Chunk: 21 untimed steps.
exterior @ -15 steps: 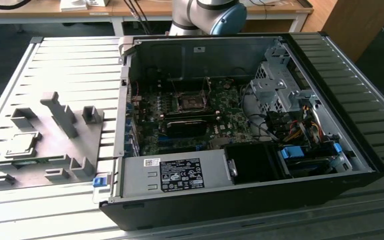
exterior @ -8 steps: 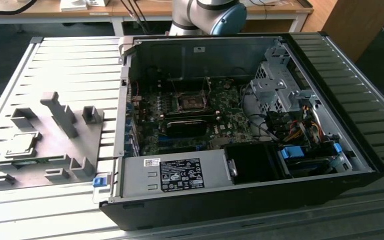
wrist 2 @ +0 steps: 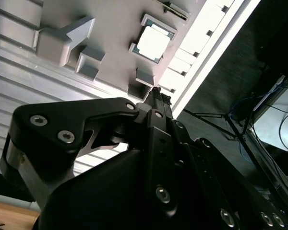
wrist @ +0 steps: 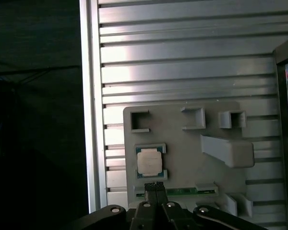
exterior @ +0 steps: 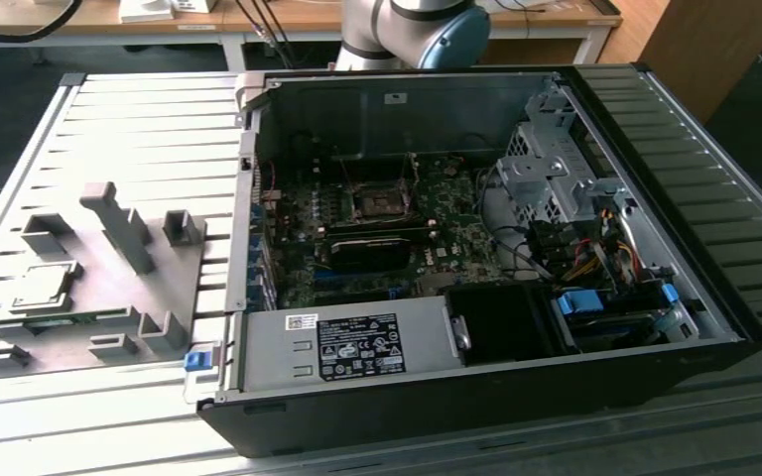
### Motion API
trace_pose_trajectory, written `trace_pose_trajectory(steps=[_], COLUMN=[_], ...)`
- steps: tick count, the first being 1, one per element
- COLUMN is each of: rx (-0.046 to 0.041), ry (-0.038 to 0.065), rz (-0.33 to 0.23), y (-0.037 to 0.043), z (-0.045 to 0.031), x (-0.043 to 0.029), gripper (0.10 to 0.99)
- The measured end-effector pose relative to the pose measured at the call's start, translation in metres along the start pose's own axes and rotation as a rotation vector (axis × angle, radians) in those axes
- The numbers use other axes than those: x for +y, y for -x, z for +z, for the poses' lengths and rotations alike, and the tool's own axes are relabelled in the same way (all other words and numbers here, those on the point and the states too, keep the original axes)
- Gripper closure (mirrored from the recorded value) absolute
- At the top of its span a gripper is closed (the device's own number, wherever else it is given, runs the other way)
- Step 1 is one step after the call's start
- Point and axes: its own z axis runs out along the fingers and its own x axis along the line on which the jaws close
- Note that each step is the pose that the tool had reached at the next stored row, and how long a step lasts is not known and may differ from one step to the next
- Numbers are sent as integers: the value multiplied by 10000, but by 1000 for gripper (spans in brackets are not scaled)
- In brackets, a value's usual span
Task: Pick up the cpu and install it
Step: 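Pick up the cpu and move it towards the insertion slot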
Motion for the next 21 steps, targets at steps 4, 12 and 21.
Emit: trace_pose_trajectory(steps=[4,12,21], rx=[4,19,22], ry=[54,264,278], rz=[-1,-6,-6], y=[2,5,7], z=[26,61,84], x=[-14,-66,-92], gripper=[980,980,980])
